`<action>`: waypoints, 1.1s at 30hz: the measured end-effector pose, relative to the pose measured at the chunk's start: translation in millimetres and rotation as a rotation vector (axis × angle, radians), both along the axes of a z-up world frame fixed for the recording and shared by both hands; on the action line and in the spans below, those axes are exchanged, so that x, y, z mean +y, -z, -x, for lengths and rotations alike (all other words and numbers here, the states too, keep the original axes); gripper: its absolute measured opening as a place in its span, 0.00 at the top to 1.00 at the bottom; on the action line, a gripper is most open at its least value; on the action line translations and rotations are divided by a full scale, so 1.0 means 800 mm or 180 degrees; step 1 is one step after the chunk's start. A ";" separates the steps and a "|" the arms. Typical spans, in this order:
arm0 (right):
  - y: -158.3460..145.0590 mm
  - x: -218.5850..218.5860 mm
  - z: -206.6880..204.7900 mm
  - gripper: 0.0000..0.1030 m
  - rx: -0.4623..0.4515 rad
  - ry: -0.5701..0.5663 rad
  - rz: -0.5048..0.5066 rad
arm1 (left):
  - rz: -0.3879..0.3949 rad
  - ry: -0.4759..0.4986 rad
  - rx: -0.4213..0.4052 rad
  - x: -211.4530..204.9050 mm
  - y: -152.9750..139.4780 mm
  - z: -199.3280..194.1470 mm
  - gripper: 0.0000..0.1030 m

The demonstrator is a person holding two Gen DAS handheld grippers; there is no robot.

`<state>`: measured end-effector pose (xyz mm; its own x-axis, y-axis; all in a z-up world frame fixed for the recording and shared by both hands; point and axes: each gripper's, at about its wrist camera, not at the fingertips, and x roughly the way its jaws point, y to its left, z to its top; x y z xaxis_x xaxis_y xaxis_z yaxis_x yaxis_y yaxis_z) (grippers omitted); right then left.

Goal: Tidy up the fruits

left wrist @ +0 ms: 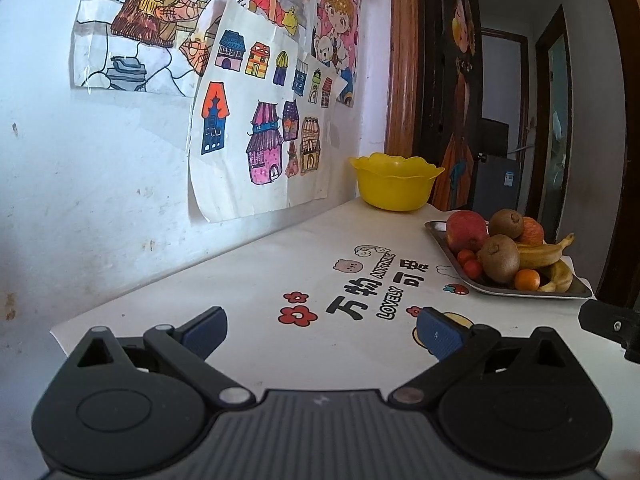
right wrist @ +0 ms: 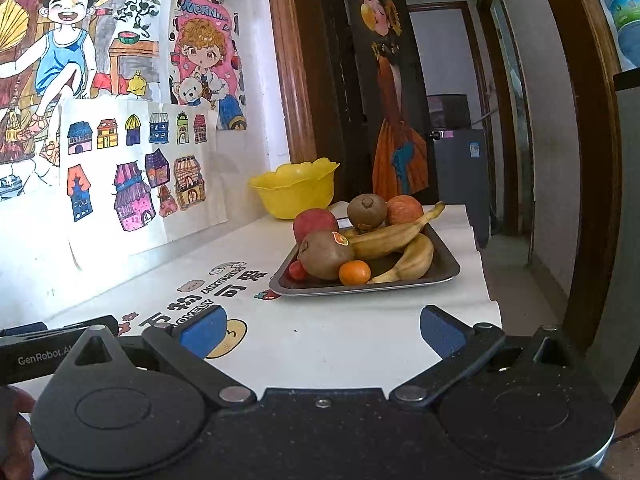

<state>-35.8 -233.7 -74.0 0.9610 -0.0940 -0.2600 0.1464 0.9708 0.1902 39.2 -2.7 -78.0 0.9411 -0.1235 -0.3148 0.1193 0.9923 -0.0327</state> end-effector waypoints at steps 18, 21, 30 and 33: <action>0.001 0.001 -0.001 0.01 0.0008 0.0009 -0.0002 | -0.0001 0.0003 -0.0002 0.000 0.000 0.001 0.00; 0.001 0.000 -0.001 0.01 0.0007 0.0011 -0.0005 | -0.0006 0.0004 0.0000 -0.001 0.000 0.001 0.00; 0.001 0.000 -0.001 0.01 0.0007 0.0014 -0.0014 | -0.0009 0.0005 -0.0001 -0.001 0.001 0.001 0.00; 0.001 0.000 -0.001 0.01 0.0006 0.0014 -0.0014 | -0.0010 0.0005 0.0001 -0.001 0.001 0.001 0.00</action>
<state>-35.1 -234.0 -75.0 0.9601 -0.0969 -0.2624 0.1509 0.9693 0.1943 38.6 -3.7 -79.0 0.9408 -0.1238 -0.3155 0.1207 0.9923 -0.0295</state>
